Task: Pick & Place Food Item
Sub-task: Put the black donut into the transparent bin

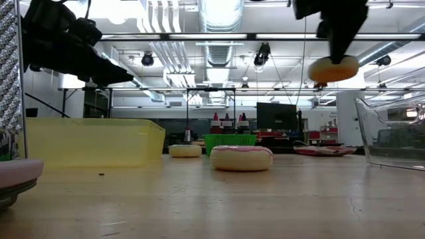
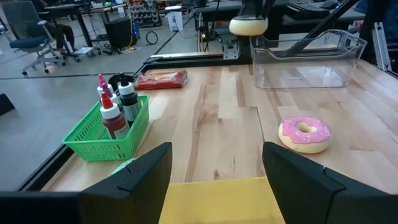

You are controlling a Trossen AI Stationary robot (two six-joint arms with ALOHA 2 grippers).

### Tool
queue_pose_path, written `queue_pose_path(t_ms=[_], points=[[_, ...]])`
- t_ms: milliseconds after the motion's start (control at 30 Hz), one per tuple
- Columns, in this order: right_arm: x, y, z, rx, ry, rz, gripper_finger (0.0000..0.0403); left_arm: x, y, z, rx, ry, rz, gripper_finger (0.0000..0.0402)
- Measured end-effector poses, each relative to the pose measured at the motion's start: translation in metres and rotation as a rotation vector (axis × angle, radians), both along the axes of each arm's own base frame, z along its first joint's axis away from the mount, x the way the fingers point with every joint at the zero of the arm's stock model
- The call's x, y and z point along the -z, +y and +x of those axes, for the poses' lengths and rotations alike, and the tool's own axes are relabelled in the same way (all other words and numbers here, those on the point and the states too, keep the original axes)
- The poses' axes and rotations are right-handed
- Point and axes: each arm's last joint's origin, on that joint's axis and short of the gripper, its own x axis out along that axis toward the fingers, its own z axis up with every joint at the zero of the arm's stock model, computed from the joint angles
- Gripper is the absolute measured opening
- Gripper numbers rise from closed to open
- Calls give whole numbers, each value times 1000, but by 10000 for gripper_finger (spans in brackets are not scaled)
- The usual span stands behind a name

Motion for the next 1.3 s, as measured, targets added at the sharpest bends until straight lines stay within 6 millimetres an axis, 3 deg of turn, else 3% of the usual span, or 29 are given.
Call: queue_pose_path(t_ms=[167, 533, 1067, 1300], points=[[2, 19, -15, 62, 99, 31, 8, 4, 0, -1, 0, 12, -7, 257], [14, 61, -27, 100, 203, 205, 8, 5, 0, -1, 0, 12, -7, 257], [76, 57, -35, 86, 333, 233, 8, 5, 0, -1, -1, 11, -7, 257], [91, 55, -37, 72, 309, 270, 8, 5, 0, -1, -1, 13, -7, 257]])
